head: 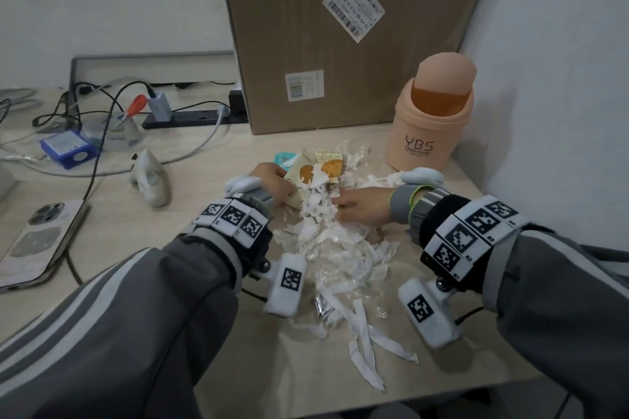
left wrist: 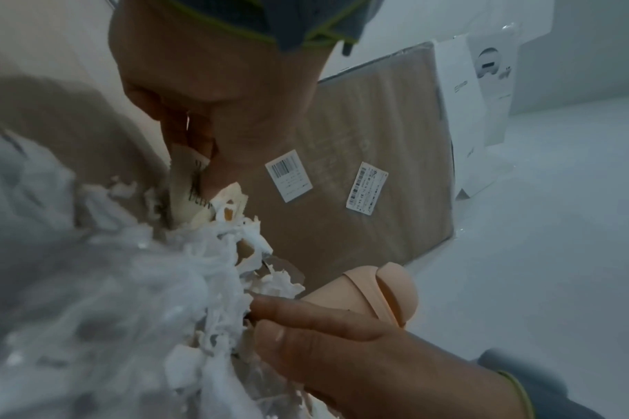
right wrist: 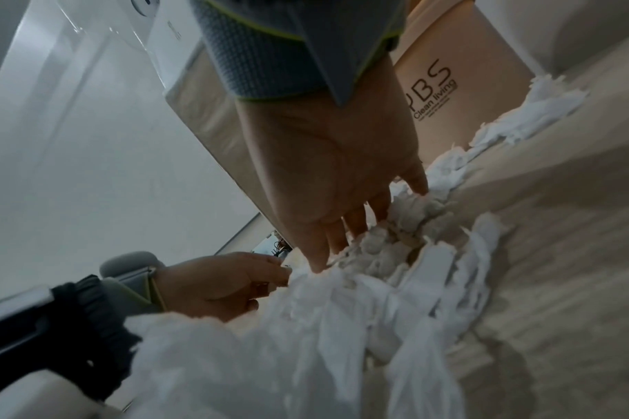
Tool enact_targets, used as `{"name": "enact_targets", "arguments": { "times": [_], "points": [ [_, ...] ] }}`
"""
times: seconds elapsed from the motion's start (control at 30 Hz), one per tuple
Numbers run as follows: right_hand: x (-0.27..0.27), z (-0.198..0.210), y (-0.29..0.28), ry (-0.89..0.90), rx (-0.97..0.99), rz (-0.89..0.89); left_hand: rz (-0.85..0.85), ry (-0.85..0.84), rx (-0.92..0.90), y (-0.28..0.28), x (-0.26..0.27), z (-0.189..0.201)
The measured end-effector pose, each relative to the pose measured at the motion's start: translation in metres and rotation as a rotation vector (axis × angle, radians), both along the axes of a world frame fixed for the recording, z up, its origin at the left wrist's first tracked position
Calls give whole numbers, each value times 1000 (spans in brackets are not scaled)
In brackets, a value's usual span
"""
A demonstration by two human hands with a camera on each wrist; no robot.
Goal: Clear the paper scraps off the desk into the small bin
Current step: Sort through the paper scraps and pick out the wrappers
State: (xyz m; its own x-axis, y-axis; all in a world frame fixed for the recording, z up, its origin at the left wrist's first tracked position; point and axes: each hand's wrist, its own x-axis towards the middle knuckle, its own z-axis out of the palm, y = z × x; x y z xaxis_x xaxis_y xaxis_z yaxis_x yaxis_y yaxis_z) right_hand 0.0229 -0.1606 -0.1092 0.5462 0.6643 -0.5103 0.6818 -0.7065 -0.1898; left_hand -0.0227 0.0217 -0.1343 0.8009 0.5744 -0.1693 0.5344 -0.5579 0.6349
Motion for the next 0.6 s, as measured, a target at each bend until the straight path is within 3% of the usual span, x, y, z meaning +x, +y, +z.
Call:
{"name": "enact_targets", "arguments": {
  "times": [0.2, 0.37, 0.43, 0.53, 0.6],
  "points": [
    [1, -3, -1, -1, 220, -130, 78, -288, -2, 3, -18, 18],
    [-3, 20, -7, -263, 766, -379, 50, -510, -144, -1, -33, 38],
    [-9, 32, -7, -285, 950, -330, -46, -490, -230, -7, -36, 42],
    [-17, 40, -4, -201, 899, -200, -230, -438, -368, -18, -39, 46],
    [-18, 38, -3, -106, 837, -204, -328, -435, -420, -23, -39, 46]
  ]
}}
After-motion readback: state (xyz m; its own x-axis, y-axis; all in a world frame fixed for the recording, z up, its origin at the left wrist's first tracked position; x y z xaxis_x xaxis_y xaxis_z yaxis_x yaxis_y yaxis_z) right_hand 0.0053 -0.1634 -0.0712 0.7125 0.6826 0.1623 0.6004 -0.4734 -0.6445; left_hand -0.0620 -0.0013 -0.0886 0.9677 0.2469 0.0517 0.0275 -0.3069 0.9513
